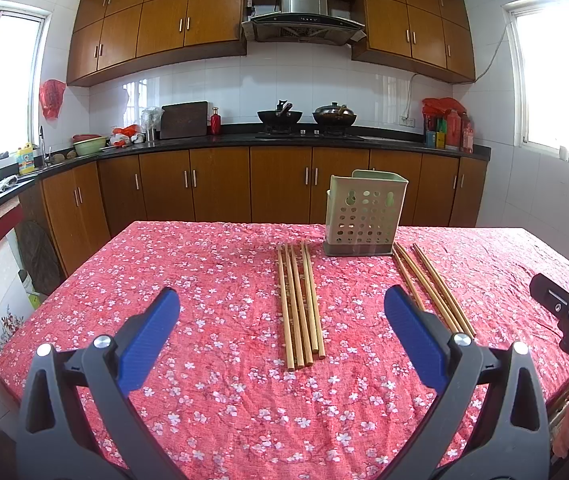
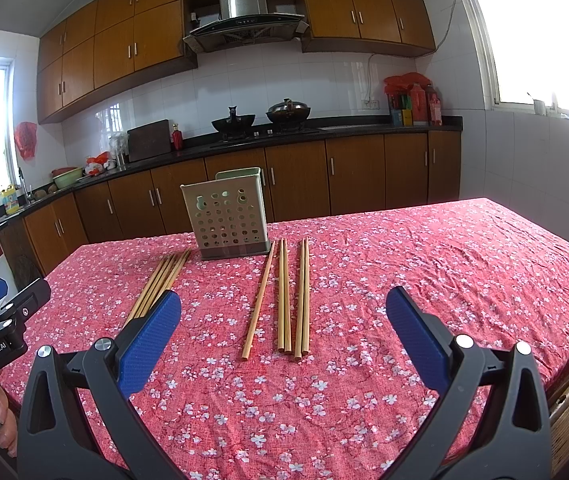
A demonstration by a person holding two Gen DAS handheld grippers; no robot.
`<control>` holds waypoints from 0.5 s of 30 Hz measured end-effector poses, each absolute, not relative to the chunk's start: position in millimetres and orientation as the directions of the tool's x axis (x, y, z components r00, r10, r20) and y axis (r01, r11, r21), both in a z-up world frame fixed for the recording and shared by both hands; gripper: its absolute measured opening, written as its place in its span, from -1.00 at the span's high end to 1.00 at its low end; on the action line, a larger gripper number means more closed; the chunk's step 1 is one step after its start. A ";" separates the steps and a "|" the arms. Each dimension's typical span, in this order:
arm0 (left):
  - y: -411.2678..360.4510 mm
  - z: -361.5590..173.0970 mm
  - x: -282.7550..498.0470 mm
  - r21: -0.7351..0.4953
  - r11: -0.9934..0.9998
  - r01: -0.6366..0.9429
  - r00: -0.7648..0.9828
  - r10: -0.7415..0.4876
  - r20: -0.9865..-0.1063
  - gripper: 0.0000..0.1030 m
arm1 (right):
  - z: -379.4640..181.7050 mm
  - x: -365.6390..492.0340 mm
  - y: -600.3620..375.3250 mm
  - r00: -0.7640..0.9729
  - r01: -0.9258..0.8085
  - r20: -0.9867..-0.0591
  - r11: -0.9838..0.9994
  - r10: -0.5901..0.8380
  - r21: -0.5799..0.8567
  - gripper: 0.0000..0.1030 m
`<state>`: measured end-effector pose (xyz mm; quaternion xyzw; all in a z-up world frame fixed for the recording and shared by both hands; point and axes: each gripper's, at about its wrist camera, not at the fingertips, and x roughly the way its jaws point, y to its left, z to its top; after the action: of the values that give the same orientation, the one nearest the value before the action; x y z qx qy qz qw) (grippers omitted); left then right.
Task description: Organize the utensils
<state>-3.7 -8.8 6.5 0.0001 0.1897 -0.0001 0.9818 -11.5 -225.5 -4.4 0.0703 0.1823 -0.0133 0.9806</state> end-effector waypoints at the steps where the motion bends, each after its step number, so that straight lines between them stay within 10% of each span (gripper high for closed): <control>1: -6.8 4.7 -2.5 0.000 1.000 -0.001 0.928 0.001 -0.372 -0.93 | -4.5 -11.4 -225.5 0.933 0.051 -0.359 0.990 0.000 0.133 -0.97; 15: -5.7 3.7 -1.8 0.001 1.000 -0.001 0.928 0.002 -0.372 -0.93 | -4.5 -11.6 -226.1 0.933 0.051 -0.360 0.990 0.001 0.135 -0.97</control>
<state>-1.8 -5.7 3.7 0.0003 0.1893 0.0008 0.9819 -11.6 -226.1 -4.5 0.0711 0.1824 -0.0129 0.9806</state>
